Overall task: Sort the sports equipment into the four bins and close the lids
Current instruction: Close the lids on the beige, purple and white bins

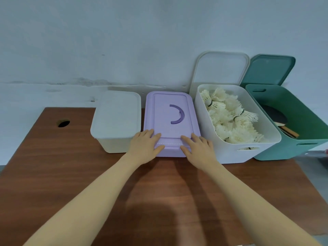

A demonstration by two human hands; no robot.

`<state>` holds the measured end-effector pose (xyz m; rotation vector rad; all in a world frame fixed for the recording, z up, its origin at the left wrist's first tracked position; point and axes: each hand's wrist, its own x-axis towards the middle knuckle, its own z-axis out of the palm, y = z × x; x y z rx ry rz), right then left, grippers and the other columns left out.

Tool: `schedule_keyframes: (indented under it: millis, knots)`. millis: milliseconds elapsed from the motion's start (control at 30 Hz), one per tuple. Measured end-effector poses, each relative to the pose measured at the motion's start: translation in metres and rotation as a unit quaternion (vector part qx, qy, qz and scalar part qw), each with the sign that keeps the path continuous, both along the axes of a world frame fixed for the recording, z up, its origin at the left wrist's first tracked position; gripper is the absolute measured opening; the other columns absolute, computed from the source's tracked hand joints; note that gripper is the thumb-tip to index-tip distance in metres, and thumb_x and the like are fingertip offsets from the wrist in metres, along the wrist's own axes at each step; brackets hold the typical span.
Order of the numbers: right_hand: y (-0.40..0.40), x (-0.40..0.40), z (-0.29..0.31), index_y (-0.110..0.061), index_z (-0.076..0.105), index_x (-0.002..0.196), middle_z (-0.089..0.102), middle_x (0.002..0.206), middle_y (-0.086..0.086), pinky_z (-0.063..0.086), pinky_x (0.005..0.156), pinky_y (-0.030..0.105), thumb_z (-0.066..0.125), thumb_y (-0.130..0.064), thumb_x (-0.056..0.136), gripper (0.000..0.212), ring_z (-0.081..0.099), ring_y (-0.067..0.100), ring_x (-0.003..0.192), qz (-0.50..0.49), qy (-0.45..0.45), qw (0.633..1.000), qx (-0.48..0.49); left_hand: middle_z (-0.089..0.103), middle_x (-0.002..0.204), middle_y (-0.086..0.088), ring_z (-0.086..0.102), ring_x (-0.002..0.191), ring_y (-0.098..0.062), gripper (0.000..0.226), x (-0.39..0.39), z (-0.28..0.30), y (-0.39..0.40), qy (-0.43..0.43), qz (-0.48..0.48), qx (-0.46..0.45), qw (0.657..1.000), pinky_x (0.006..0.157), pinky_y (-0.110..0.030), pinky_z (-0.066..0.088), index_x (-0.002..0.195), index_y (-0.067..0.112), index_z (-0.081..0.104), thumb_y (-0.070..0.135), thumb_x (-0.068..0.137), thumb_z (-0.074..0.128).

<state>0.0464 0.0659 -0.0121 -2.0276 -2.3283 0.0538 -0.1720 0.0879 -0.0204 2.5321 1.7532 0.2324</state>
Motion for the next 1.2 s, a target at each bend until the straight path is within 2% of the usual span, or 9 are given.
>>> schedule_keyframes:
  millis: [100,233,367,500,567,667,833,1033,1200]
  knots:
    - [-0.006,0.000,0.011,-0.029,0.042,0.138,0.030,0.150,0.007,0.028,0.101,0.039,0.039,-0.041,0.097,0.042,0.040,0.032,0.126,0.002,0.031,0.999,0.036,0.042,0.143,-0.011,0.035,0.132,-0.030,0.069,0.005,0.014,-0.003,-0.048,0.030,0.011,0.998,0.107,-0.039,0.023,0.138,0.020,0.044,0.058,0.087,0.016]
    - [-0.003,0.006,0.035,-0.015,0.052,0.131,0.038,0.145,0.015,0.036,0.096,0.046,0.046,-0.030,0.095,0.040,0.047,0.040,0.117,-0.002,0.090,0.991,0.099,0.062,0.122,-0.013,0.059,0.109,-0.034,0.056,0.018,0.035,0.008,-0.056,-0.003,0.056,0.997,0.090,-0.046,0.044,0.120,0.015,0.063,0.047,0.087,0.031]
    - [0.024,0.028,0.060,-0.014,0.053,0.128,0.041,0.142,0.015,0.036,0.095,0.047,0.050,-0.026,0.093,0.038,0.047,0.039,0.117,-0.017,0.109,0.986,0.126,0.063,0.118,-0.014,0.061,0.105,-0.033,0.049,0.045,0.065,0.033,-0.070,-0.006,0.083,0.994,0.087,-0.045,0.046,0.115,0.012,0.065,0.040,0.085,0.038]
    - [0.061,0.066,0.085,-0.013,0.056,0.126,0.047,0.136,0.015,0.041,0.090,0.047,0.053,-0.022,0.091,0.036,0.051,0.040,0.110,-0.028,0.105,0.981,0.163,0.048,0.138,-0.012,0.044,0.126,-0.028,0.057,0.081,0.096,0.067,-0.073,-0.007,0.086,0.994,0.103,-0.042,0.028,0.132,0.014,0.050,0.041,0.087,0.029]
    - [0.085,0.090,0.097,-0.013,0.054,0.127,0.048,0.135,0.015,0.041,0.090,0.047,0.052,-0.023,0.092,0.037,0.051,0.040,0.110,-0.030,0.099,0.981,0.165,0.040,0.144,-0.009,0.035,0.132,-0.025,0.058,0.101,0.109,0.089,-0.069,-0.003,0.095,0.993,0.105,-0.038,0.022,0.139,0.015,0.041,0.040,0.089,0.027]
    - [0.125,0.127,0.115,-0.013,0.046,0.134,0.042,0.141,0.013,0.040,0.093,0.046,0.048,-0.025,0.094,0.041,0.049,0.037,0.116,-0.038,0.107,0.978,0.173,0.029,0.150,-0.009,0.028,0.136,-0.024,0.053,0.133,0.124,0.129,-0.059,0.007,0.114,0.992,0.107,-0.037,0.017,0.144,0.016,0.030,0.036,0.096,0.037]
    - [0.189,0.184,0.128,-0.019,0.025,0.146,0.022,0.153,0.010,0.031,0.104,0.046,0.041,-0.032,0.097,0.053,0.034,0.031,0.133,-0.059,0.126,0.977,0.163,0.020,0.152,-0.016,0.027,0.135,-0.030,0.067,0.186,0.139,0.191,-0.041,0.031,0.094,0.994,0.107,-0.039,0.020,0.149,0.014,0.009,0.045,0.096,0.036]
    - [0.255,0.219,0.116,-0.024,0.003,0.149,0.004,0.155,0.016,0.033,0.103,0.051,0.047,-0.043,0.093,0.074,0.029,0.040,0.133,-0.085,0.170,0.970,0.151,0.006,0.154,-0.021,0.027,0.134,-0.036,0.077,0.222,0.130,0.241,-0.103,0.076,0.080,0.989,0.105,-0.043,0.028,0.148,0.019,-0.011,0.050,0.094,0.035]
    - [0.280,0.228,0.097,-0.024,-0.005,0.148,0.003,0.156,0.014,0.035,0.103,0.050,0.049,-0.043,0.091,0.081,0.026,0.037,0.136,-0.060,0.201,0.967,0.144,0.012,0.151,-0.019,0.039,0.124,-0.039,0.076,0.230,0.116,0.260,-0.183,0.117,0.061,0.974,0.099,-0.044,0.036,0.148,0.020,-0.009,0.045,0.095,0.039]
